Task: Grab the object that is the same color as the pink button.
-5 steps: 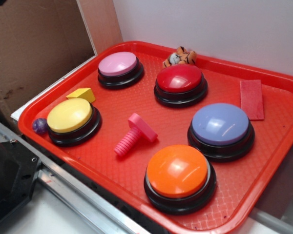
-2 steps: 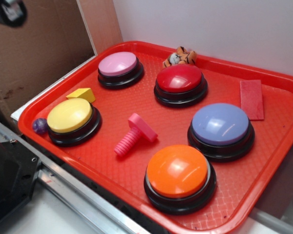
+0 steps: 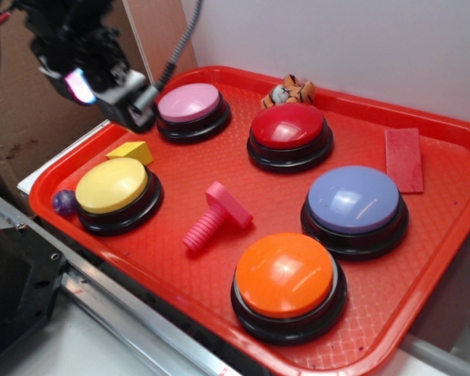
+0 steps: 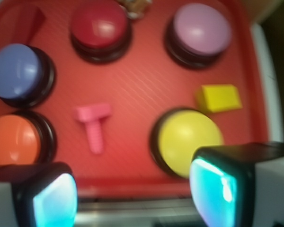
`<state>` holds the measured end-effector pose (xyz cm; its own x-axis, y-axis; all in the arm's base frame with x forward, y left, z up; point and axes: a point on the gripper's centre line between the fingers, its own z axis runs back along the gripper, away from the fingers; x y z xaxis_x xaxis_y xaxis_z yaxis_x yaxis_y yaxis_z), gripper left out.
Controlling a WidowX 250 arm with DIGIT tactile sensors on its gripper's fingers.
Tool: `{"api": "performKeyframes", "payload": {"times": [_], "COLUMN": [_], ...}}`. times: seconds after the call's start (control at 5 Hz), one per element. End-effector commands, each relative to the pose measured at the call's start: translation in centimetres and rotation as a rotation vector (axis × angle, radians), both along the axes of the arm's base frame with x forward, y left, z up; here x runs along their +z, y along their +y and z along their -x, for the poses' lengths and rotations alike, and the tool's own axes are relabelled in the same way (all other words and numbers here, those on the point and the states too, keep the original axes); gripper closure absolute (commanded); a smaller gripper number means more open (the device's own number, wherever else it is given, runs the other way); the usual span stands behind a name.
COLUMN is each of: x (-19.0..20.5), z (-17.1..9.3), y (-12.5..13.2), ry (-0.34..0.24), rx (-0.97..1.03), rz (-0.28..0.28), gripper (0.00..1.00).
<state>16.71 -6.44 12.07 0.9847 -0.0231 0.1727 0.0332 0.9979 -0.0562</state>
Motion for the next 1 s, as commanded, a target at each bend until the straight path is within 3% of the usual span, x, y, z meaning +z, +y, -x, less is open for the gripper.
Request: {"api": "performKeyframes", "payload": {"times": [0.0, 0.8], "x": [-4.9, -10.9], "z": [-2.4, -4.5], "y": [-2.2, -4.0], "ry": [-0.020, 0.057], "rx": [-0.043, -0.092], "rz": [0.011, -0.029], "gripper": [0.00, 0.00]}}
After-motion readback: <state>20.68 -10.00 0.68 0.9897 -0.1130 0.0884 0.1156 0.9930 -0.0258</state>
